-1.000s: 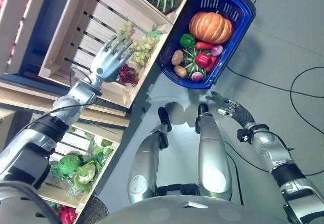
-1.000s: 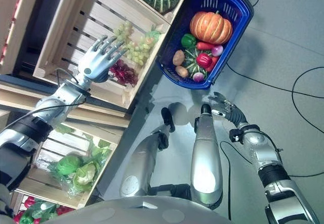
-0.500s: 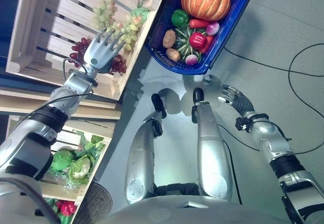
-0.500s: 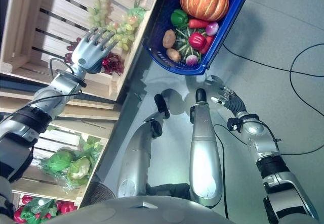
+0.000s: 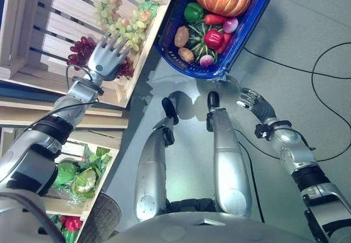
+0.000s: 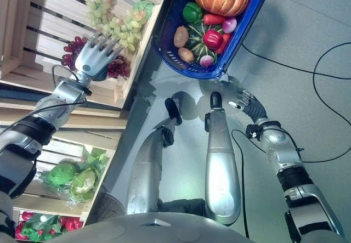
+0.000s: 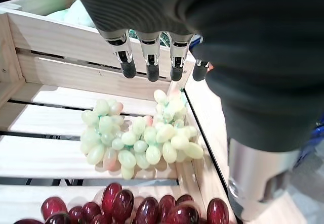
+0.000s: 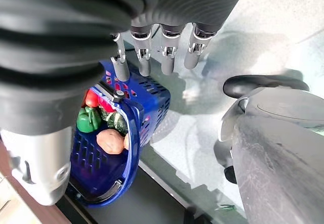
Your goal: Pick up fruits and vegetables into the basket
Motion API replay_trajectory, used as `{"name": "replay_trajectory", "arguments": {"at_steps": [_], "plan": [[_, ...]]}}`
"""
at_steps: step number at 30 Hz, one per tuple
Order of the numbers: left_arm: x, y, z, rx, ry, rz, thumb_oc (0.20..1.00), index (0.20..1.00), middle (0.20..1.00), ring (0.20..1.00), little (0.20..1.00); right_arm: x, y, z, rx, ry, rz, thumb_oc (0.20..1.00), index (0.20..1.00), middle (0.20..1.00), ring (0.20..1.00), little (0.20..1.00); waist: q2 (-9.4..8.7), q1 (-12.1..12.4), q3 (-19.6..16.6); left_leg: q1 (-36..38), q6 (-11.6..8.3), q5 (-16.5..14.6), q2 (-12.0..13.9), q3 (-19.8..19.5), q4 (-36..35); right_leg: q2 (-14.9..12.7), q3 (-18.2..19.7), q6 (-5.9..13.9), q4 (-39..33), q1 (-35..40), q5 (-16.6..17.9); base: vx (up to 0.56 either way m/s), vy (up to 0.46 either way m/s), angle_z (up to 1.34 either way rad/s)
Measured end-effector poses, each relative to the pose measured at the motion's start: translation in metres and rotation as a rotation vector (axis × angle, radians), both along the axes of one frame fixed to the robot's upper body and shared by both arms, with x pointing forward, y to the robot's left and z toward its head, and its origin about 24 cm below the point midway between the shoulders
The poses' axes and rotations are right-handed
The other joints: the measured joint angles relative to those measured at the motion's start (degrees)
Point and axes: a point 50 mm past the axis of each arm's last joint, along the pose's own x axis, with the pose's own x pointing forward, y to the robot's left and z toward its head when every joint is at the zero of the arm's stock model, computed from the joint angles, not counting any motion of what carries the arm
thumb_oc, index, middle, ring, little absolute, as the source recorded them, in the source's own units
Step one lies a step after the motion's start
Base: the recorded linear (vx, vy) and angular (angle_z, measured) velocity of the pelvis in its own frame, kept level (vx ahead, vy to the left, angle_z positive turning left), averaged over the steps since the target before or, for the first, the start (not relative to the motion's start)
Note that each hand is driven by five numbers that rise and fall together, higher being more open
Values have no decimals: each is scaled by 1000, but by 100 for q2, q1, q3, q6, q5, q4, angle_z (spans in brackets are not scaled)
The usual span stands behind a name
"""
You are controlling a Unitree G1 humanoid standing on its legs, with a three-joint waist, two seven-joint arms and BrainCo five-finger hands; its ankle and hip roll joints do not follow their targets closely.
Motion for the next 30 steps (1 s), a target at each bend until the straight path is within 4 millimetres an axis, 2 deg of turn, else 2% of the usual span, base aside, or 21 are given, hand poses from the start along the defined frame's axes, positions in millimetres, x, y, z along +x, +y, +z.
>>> {"name": "replay_trajectory", "arguments": {"at_steps": [11,19,23,30], "plan": [[2,6,-1,4,13,66,1000,1000,1000,1000,1000,3,3,5,6,-25,7,1000,1000,1000,1000,1000,-7,-11,5,-358,37,-110,26,-15,275,5,6,13,77,-262,10,0,0,0],[3,12,-5,4,19,109,1000,1000,1000,1000,1000,4,4,6,26,-40,-9,1000,1000,1000,1000,1000,-92,-68,59,-476,68,-175,35,-12,423,24,49,54,112,-342,46,11,2,-2],[7,15,0,7,-3,137,1000,1000,1000,1000,1000,7,8,9,45,-54,-3,1000,1000,1000,1000,1000,-176,-101,112,-632,103,-236,48,-8,591,59,161,116,178,-477,42,39,3,-5],[9,19,7,11,-30,169,1000,1000,1000,1000,1000,8,9,11,47,-69,-6,1000,1000,1000,1000,1000,-184,-147,117,-802,127,-263,79,-7,743,86,188,144,207,-602,67,5,5,-1]]}}
